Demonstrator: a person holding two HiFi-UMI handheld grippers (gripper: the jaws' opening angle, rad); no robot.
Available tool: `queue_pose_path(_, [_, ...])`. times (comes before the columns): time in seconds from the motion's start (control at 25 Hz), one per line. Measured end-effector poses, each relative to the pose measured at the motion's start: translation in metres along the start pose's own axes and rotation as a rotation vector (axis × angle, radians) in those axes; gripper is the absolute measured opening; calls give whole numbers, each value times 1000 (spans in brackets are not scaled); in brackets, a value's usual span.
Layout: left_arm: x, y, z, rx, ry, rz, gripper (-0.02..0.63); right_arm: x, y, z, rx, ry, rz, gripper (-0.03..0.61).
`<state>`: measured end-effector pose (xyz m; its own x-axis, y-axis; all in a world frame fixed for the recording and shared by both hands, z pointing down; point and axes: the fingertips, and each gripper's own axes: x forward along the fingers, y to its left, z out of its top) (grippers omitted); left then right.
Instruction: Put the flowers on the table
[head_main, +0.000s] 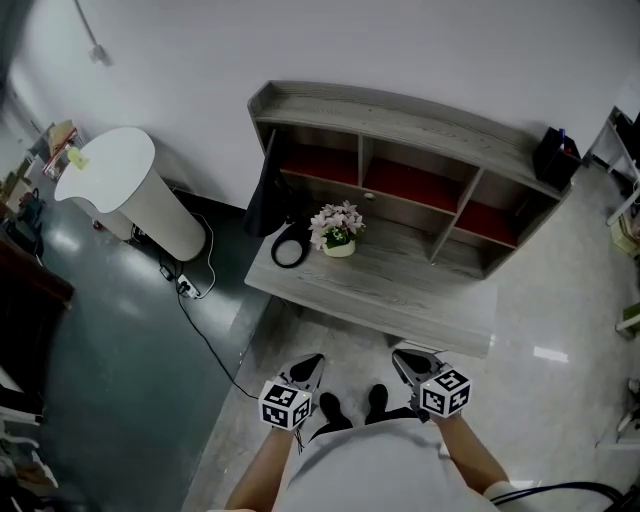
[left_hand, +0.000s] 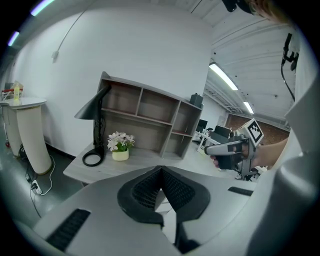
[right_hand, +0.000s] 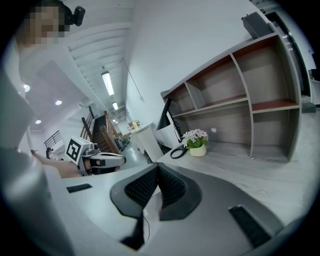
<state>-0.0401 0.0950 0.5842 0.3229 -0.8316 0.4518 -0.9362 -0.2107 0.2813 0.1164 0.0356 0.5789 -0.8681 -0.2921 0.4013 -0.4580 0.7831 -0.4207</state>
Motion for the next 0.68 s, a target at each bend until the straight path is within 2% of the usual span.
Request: queue_pose_path(0.68, [6,0,2,-2,22,9,9,8,-9,11,4,-4,19,17])
